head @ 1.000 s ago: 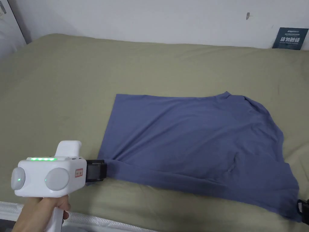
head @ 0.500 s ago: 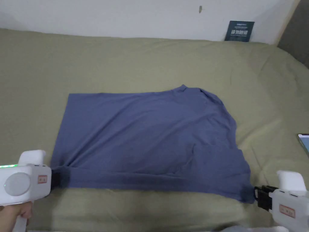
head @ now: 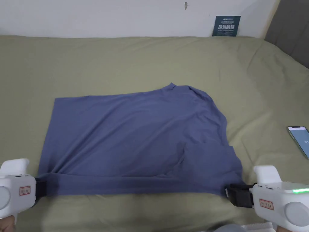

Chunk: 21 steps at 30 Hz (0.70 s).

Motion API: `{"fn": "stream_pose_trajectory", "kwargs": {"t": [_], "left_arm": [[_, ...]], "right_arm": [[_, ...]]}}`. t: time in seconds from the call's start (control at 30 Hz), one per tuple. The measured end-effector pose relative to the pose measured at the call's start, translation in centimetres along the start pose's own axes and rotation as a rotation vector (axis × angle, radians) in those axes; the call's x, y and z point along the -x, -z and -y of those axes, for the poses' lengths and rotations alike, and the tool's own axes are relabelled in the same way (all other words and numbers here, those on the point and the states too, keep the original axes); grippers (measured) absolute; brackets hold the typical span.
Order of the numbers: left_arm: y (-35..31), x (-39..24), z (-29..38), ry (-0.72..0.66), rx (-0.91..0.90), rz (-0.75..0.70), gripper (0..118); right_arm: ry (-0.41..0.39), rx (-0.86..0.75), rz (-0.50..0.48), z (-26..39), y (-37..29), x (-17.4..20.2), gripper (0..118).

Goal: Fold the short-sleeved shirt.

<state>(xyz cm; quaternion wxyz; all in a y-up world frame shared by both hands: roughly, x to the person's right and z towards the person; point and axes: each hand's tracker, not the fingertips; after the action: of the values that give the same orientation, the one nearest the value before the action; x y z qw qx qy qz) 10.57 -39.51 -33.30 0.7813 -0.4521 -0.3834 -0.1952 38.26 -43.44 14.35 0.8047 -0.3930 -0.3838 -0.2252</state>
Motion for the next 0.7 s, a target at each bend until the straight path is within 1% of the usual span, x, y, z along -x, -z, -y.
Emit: {"fn": "stream_pose_trajectory", "kwargs": {"t": [0.03,0.07,0.1,0.13,0.2,0.33,0.53,0.7], "left_arm": [[0.1,0.0,0.0,0.0,0.0,0.0,13],[0.1,0.1,0.0,-0.001,0.002,0.001,13],[0.1,0.1,0.0,-0.003,0.003,0.004,13],[0.2,0.3,0.0,-0.007,0.003,0.008,13],[0.1,0.4,0.0,-0.007,0.002,0.013,13],[-0.2,1.0,-0.5,0.0,-0.001,0.037,13],[-1.2,1.7,-2.8,0.007,-0.036,0.066,13],[-0.8,1.5,-6.7,0.014,-0.073,0.064,13]], "right_arm": [[-0.003,0.006,0.003,0.1,0.4,-0.1,47],[-0.013,0.023,0.007,0.1,0.6,-0.2,42],[-0.021,0.033,0.0,0.2,0.7,-0.2,42],[-0.025,0.028,-0.024,0.3,0.6,-0.3,30],[-0.019,0.022,-0.024,0.0,0.0,-0.4,8],[0.011,-0.024,-0.056,-1.5,-2.0,-0.7,7],[-0.026,-0.106,-0.062,-6.5,-3.8,-0.3,7],[-0.081,-0.143,-0.04,-12.2,-2.3,0.6,7]]}}
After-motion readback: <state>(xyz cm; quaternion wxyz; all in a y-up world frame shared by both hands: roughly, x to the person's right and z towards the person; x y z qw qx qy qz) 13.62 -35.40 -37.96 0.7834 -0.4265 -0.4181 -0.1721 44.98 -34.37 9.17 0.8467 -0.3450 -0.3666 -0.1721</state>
